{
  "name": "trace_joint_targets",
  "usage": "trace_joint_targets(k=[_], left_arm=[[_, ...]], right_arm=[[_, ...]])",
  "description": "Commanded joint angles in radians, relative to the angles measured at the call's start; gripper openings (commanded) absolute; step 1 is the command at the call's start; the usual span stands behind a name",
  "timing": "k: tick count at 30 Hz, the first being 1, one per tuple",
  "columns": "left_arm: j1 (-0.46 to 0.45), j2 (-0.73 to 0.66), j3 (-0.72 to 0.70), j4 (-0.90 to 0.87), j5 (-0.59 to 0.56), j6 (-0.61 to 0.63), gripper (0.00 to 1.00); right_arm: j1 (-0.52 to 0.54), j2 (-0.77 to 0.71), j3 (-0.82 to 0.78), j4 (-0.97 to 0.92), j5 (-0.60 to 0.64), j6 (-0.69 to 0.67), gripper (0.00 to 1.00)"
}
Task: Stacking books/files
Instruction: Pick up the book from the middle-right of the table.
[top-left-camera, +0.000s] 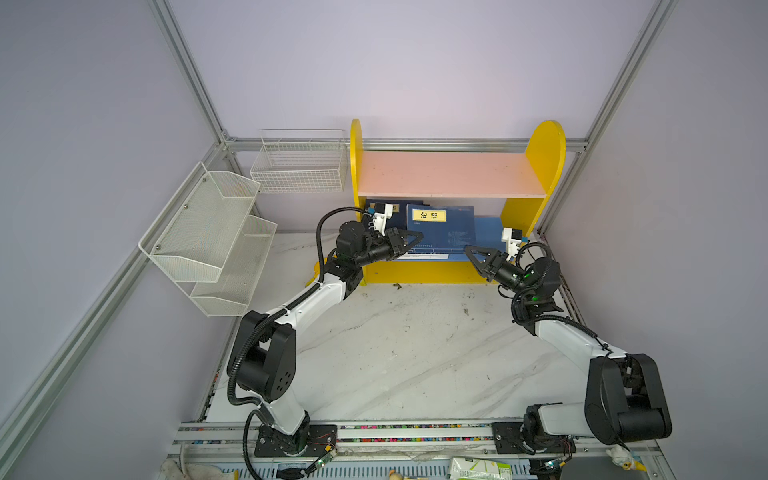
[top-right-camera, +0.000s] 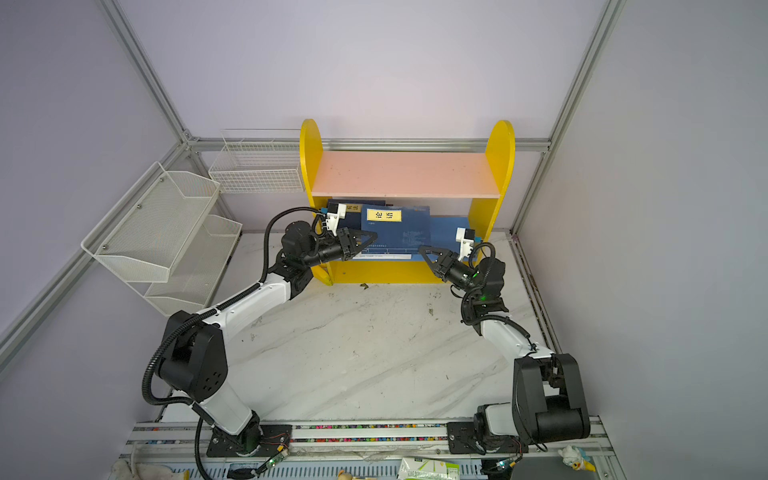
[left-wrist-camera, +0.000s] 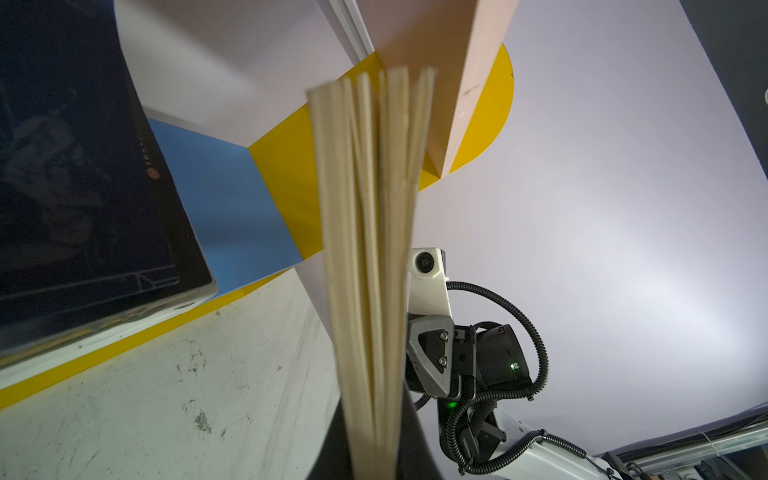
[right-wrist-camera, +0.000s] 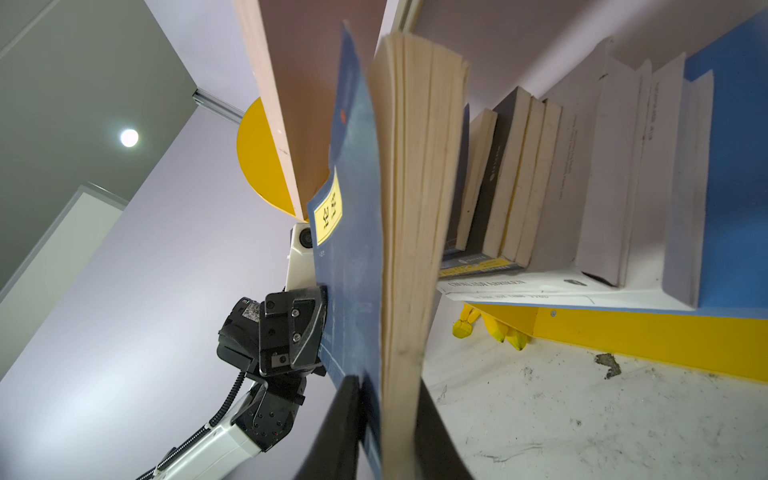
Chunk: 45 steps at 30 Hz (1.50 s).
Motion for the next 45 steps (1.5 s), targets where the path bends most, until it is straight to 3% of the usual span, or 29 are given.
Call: trace_joint_targets(k=[1, 8, 15, 21, 32, 39, 45], left_arm=[[-0.001, -0.019, 0.135, 0.051, 0.085, 0.017, 0.06], [0.003, -0.005, 0.157, 0.033, 0.104, 0.02, 0.06], [0.004, 0.0, 0.162, 0.016, 0.107, 0.023, 0.06], [0.01, -0.002, 0.158, 0.007, 0.099, 0.02, 0.07], [0.064, -0.089, 0.1, -0.043, 0.036, 0.075, 0.51], [0.107, -0.355, 0.014, -0.388, -0.251, 0.373, 0.77], [0.192, -0.499, -0.075, -0.502, -0.329, 0.431, 0.83]], right_arm=[[-0.007, 0.04, -0.016, 0.121, 0.014, 0.068, 0.21], [-0.007, 0.064, -0.005, 0.124, 0.022, 0.07, 0.34], [-0.007, 0.086, 0.016, 0.132, 0.028, 0.064, 0.34], [-0.007, 0.093, 0.026, 0.147, 0.035, 0.053, 0.16], [-0.007, 0.069, 0.037, 0.127, 0.1, 0.085, 0.05], [0.054, 0.088, 0.158, -0.052, 0.197, -0.005, 0.04], [0.101, 0.191, 0.222, 0.049, 0.196, 0.058, 0.03]])
